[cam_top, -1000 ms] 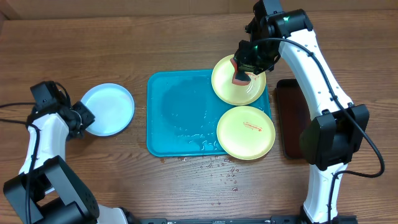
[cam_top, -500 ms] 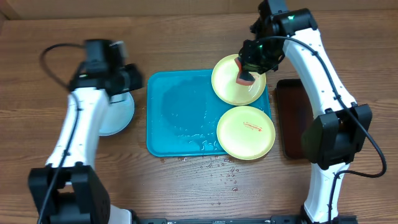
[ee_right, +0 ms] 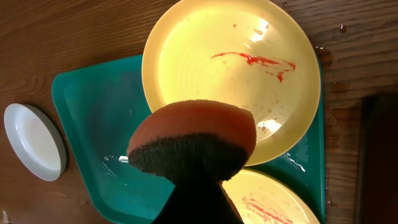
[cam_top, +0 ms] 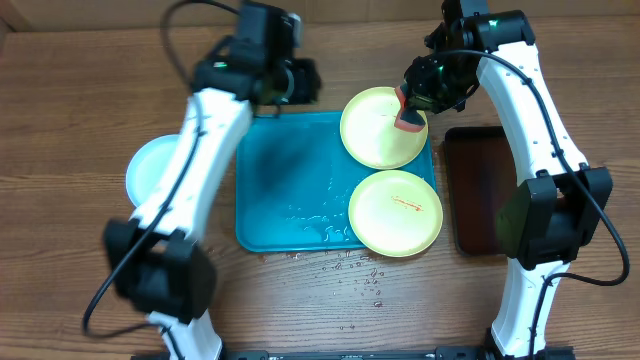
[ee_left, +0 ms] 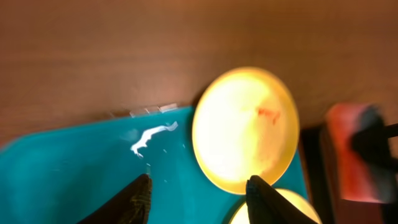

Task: Clean dirty plates on tray and stack at the side
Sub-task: 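Grip the top yellow plate with the left gripper and drag it to tray center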

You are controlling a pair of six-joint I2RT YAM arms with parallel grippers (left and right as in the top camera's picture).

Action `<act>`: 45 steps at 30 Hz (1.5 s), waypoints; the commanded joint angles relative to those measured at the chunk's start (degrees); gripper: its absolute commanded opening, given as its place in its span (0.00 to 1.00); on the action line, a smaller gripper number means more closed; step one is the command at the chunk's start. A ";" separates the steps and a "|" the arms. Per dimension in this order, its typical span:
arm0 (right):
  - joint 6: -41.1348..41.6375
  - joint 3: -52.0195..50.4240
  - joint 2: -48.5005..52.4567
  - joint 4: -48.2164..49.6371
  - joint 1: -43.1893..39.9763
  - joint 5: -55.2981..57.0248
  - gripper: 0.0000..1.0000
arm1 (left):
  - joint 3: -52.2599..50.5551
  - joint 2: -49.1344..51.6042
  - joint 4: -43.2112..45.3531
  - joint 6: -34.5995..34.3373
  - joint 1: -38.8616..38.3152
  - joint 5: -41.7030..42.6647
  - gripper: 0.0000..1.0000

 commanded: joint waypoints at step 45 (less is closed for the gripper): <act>-0.72 1.25 -2.45 -1.33 0.15 -0.79 0.04 | 0.48 18.23 7.58 -11.63 -0.20 -3.91 0.04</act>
